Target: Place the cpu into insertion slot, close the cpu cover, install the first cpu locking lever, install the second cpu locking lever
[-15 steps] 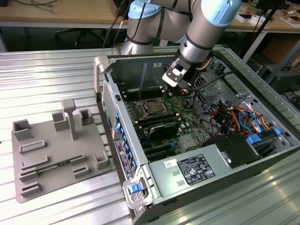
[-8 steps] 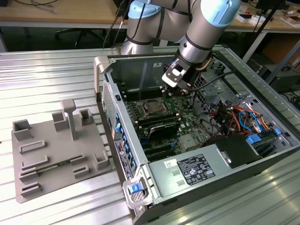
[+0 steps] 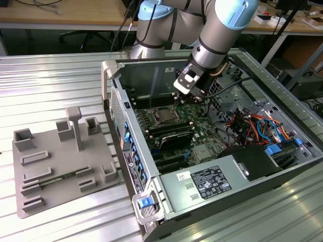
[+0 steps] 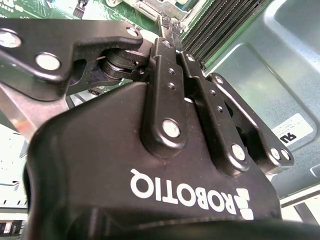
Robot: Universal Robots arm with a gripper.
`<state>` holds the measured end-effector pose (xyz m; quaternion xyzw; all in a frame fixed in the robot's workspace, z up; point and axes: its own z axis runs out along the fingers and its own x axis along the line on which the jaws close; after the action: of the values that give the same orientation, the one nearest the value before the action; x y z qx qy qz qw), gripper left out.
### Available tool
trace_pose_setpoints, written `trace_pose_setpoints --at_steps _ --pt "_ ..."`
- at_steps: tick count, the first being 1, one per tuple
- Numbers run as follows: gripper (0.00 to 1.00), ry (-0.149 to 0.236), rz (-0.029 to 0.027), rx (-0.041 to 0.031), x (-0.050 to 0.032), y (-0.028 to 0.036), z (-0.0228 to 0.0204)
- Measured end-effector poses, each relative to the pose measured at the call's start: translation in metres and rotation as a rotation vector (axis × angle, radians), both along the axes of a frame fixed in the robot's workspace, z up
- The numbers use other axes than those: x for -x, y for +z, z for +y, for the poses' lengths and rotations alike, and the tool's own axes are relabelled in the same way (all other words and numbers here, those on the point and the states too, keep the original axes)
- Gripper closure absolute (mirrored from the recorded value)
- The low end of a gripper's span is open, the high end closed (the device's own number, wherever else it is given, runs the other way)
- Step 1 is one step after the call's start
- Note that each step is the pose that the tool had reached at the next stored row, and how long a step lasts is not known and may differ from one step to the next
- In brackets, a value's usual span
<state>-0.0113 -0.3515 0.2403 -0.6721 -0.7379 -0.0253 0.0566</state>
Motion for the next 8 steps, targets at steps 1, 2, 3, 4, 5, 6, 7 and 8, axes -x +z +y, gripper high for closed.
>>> trace_pose_setpoints --at_steps 1,2,3,4,5,6,7,8 --pt "0.89 0.000 0.0000 0.0000 0.0001 -0.0001 0.0000" --pt "0.89 0.000 0.0000 0.0000 0.0003 -0.0002 0.0000" --pt "0.89 0.000 0.0000 0.0000 0.0004 -0.0002 0.0000" --pt "0.89 0.000 0.0000 0.0000 0.0006 -0.0004 0.0000" --pt "0.89 0.000 0.0000 0.0000 0.0008 -0.0006 0.0000" --pt "0.89 0.000 0.0000 -0.0001 0.0013 -0.0007 0.0000" --pt "0.89 0.000 0.0000 0.0000 0.0019 -0.0008 0.0000" --pt "0.89 0.000 0.0000 0.0000 0.0026 -0.0009 0.0000"
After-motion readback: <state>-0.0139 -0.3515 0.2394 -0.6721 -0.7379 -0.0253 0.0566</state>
